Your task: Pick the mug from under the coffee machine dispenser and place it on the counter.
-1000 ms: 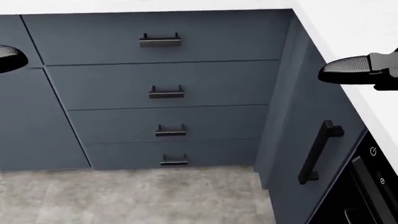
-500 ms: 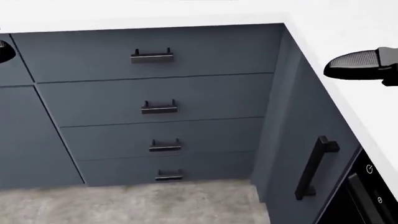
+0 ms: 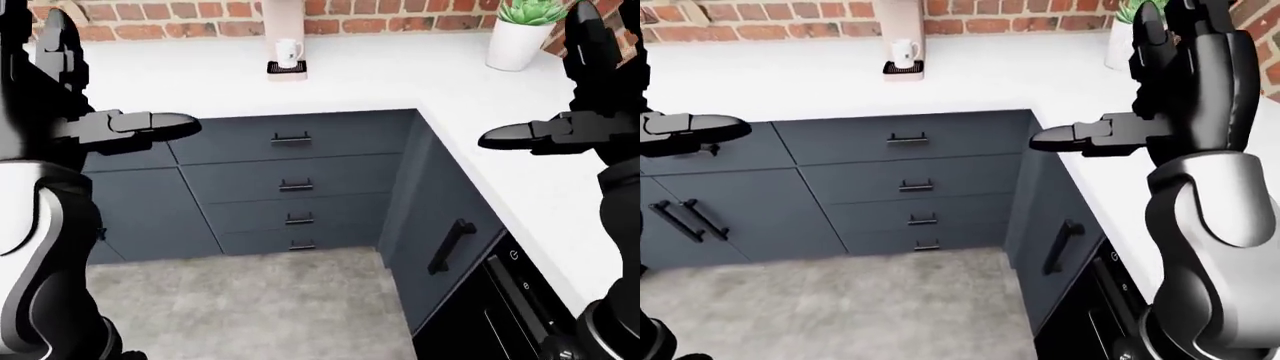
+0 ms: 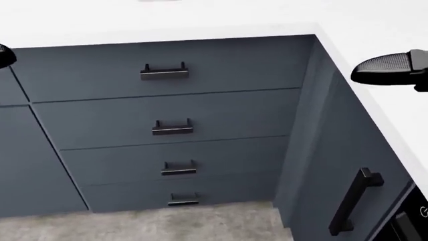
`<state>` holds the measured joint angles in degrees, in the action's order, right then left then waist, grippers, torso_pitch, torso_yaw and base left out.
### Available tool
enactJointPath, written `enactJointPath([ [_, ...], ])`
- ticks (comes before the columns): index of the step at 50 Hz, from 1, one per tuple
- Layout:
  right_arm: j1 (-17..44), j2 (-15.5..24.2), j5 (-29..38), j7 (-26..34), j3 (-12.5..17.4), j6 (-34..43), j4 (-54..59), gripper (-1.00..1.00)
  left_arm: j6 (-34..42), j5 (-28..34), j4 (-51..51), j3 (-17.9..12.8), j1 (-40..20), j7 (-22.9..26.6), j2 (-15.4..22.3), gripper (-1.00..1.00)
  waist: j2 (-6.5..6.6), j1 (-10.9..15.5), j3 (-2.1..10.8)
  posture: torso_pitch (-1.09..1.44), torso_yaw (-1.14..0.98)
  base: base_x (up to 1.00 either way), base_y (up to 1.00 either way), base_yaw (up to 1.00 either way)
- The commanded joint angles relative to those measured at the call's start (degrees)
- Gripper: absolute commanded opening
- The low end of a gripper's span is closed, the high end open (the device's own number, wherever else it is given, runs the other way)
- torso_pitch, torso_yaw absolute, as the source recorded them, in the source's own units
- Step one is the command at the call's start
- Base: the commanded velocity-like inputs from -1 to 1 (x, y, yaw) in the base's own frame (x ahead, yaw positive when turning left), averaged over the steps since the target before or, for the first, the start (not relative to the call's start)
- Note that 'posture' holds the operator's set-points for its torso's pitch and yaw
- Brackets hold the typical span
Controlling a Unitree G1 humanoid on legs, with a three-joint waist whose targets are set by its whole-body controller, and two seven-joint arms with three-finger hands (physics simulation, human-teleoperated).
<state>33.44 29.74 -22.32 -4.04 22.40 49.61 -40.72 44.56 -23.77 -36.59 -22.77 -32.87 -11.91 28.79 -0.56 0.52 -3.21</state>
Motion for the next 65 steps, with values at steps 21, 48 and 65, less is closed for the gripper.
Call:
enactJointPath([
  [21,1.8,1.4,-0.4,-0.5,1.0,-0.6,-0.9,1.00,-1.0,-0.1,-0.9,-0.2,-1.6,-0.1,0.8,1.00,3.27,-0.3,1.38,0.00,0.00,0.18,0.16,0.00],
  [48,1.9,2.0,-1.8,-1.2,1.4,0.2,-1.4,1.00,-1.7,0.0,-0.6,-0.5,-1.0,0.2,0.8,1.00,2.83,-0.4,1.60,0.00,0.00,0.16,0.21,0.00],
  [65,2.4,2.5,-2.4,-1.4,1.6,0.4,-1.3,1.00,-1.1,-0.1,-1.2,0.1,-1.3,-0.3,0.4,1.00,-0.50,-0.6,1.07,0.00,0.00,0.12,0.19,0.00],
])
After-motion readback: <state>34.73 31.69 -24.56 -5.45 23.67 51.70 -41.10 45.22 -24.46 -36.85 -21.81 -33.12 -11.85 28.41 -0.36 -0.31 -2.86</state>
